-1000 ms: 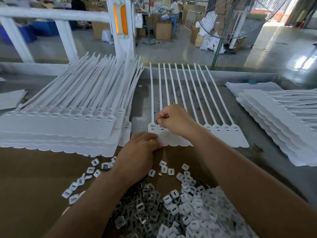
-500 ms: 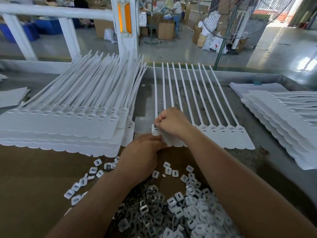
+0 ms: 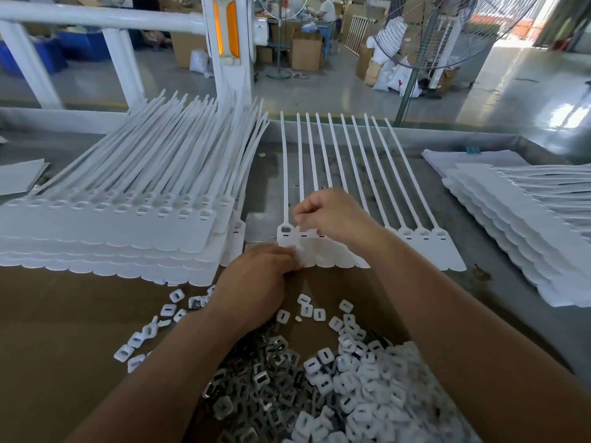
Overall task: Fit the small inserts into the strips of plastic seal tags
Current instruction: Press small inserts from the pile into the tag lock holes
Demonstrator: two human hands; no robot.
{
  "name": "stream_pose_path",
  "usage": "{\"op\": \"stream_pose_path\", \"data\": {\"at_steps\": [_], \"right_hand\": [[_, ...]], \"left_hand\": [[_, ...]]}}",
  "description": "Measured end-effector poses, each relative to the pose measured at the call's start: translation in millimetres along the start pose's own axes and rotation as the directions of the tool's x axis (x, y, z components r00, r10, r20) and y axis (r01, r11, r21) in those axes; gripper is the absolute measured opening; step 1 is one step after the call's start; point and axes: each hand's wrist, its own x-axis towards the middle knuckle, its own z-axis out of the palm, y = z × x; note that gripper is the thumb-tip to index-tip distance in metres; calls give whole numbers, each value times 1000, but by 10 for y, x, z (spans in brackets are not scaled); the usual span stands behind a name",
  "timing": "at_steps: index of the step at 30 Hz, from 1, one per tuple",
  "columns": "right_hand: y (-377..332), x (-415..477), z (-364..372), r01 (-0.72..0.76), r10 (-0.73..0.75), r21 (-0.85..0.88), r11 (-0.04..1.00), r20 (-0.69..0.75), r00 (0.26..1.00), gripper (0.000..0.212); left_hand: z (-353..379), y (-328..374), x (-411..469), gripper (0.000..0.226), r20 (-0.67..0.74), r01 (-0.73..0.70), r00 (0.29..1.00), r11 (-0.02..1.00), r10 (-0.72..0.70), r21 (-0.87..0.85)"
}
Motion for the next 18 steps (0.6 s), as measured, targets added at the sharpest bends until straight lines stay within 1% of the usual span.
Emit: {"op": "stream_pose_path", "data": {"at_steps": [2,5,10,13,18], "right_hand": [[-26,-132,-88,54,-53,-83,995,15,998,10],[-56,-370,-202,101,-89,-180,978,74,993,4],[-59,-698,-264,142,-100,-242,960,178,979,7],[41,-780,-285,110,-64,-269,957,173,983,3],[239,-845,-320,10,49,-288,958,197,979,4]], "left_hand": [[12,-8,3,44,-4,27,1000,1000,-27,-7],[27,-26,0,45,12,37,999,999,-37,-5],[35,-46,23,50,36,82,996,996,-81,-23],[54,-53,37,51,42,105,994,994,-104,-19],[62,-68,43,51,63,113,992,993,-111,-19]]}}
